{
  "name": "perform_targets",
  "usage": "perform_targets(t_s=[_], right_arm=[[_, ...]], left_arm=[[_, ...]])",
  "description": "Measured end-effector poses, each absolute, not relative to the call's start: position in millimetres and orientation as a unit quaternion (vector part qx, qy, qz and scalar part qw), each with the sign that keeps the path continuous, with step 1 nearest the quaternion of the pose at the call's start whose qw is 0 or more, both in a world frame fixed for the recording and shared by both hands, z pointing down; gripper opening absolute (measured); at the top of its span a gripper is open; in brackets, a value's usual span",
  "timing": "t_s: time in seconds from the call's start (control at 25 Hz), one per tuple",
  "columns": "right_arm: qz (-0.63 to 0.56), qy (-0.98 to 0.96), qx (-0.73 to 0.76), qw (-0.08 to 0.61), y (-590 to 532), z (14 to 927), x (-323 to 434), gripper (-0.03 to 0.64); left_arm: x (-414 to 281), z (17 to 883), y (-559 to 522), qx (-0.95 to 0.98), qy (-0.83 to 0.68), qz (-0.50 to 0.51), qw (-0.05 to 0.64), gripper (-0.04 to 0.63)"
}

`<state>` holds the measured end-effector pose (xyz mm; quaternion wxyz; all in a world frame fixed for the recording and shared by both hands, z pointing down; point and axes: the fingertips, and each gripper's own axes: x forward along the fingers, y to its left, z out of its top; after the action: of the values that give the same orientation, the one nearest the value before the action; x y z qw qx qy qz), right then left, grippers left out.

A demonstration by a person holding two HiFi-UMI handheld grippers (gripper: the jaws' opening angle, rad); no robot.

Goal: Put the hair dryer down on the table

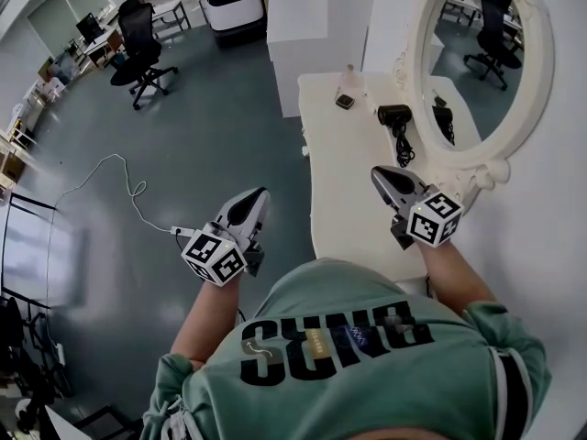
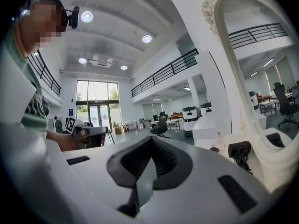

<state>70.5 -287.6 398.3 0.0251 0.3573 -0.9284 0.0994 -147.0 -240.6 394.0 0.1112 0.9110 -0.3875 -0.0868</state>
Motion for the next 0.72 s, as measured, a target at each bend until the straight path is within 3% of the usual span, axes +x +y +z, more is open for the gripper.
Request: perform_targets(t_s=[0.72], right_arm=[[0.070,-0.933,0.350,0.052,-282.6,397.1,63.8,-0.006]], left_arm=[[-148.2,392.7,-240.0,0.911,-0.386,-0.091,0.114,-0.003]])
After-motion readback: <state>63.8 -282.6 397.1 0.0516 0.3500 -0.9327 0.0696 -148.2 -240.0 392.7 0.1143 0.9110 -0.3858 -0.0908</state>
